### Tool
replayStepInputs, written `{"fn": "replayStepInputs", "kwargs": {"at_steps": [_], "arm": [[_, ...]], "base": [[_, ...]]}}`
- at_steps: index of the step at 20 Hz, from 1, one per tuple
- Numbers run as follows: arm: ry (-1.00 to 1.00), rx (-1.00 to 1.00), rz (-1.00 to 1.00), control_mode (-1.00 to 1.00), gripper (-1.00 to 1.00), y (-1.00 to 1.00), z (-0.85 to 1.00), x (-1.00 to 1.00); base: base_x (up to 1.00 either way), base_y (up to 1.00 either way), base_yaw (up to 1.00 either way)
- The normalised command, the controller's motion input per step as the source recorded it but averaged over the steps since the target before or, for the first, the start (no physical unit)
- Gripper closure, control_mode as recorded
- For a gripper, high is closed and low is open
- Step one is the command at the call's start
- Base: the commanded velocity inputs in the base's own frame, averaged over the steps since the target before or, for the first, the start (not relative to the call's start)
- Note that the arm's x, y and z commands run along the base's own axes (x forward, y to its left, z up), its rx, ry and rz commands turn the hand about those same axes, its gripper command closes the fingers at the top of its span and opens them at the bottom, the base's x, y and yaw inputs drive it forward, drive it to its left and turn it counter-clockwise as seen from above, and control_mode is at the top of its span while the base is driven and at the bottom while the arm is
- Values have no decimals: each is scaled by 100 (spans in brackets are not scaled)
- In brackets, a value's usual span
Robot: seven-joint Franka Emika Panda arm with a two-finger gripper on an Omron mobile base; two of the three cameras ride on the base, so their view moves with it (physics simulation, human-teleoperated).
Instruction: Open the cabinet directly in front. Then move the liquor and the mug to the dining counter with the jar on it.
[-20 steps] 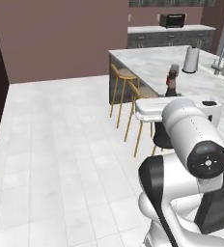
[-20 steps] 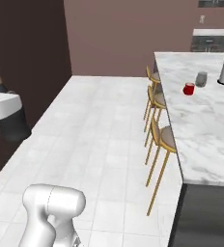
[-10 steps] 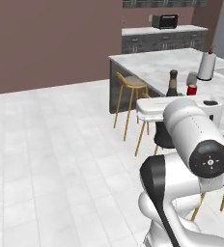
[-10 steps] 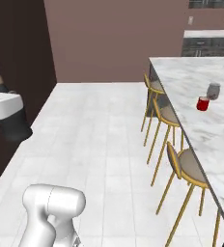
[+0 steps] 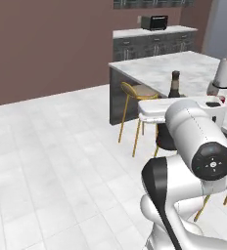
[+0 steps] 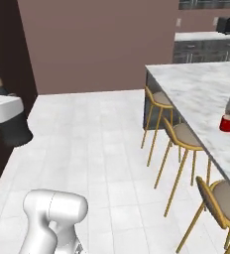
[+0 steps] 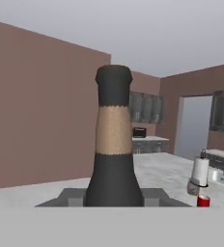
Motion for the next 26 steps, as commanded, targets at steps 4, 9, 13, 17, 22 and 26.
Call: {"fn": "replayStepInputs", "kwargs": {"at_steps": [4, 9, 13, 17, 22, 26], "arm": [[0, 0, 0, 100, 100, 0, 0, 0], [0, 0, 0, 100, 100, 0, 0, 0], [0, 0, 0, 100, 100, 0, 0, 0], [0, 0, 0, 100, 100, 0, 0, 0], [0, 0, 0, 100, 100, 0, 0, 0], [0, 0, 0, 100, 100, 0, 0, 0]], "base": [[100, 81, -31], [100, 98, -45], [100, 100, -62], [79, 96, -71], [27, 78, -80], [11, 61, -79]]}}
